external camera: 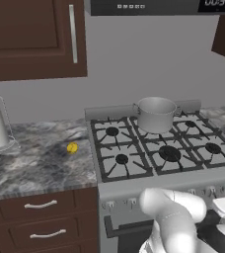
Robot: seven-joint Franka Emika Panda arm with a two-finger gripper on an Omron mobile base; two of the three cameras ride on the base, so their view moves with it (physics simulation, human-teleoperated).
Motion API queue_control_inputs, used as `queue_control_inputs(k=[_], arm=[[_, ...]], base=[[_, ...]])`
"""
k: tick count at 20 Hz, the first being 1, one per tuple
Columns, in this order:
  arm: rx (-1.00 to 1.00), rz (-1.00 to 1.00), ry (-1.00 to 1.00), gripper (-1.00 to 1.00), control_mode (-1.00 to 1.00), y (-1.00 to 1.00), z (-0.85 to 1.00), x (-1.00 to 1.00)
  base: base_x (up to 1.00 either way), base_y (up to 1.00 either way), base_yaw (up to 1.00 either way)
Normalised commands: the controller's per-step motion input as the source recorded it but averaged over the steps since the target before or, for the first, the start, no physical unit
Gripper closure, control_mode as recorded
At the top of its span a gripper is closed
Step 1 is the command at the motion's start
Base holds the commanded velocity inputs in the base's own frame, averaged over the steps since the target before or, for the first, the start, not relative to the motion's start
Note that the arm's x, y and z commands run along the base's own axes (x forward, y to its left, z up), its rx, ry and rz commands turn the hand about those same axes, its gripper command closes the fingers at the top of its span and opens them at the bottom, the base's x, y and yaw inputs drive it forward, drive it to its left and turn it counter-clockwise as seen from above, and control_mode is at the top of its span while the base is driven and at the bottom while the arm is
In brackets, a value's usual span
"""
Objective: Turn on the burner for the pot on the stove. Wait thirty seconds for the pot to heat up. Then add the lemon to the pot.
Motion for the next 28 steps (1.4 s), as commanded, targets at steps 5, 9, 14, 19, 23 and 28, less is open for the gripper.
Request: queue_control_inputs(k=[5, 9, 14, 19, 23, 28], arm=[[0.00, 0.00, 0.01, -1.00, -1.00, 0.00, -0.22, 0.00], [0.00, 0.00, 0.00, -1.00, -1.00, 0.00, -0.38, 0.00], [0.00, 0.00, 0.00, -1.00, -1.00, 0.00, -0.20, 0.10], [0.00, 0.00, 0.00, -1.00, -1.00, -0.02, 0.00, 0.22], [0.00, 0.01, 0.00, -1.00, -1.00, -0.09, -0.04, 0.19], [0.01, 0.00, 0.00, -1.00, -1.00, -0.16, -0.04, 0.19]], base=[[0.00, 0.00, 0.00], [0.00, 0.00, 0.00], [0.00, 0.00, 0.00], [0.00, 0.00, 0.00], [0.00, 0.00, 0.00], [0.00, 0.00, 0.00]])
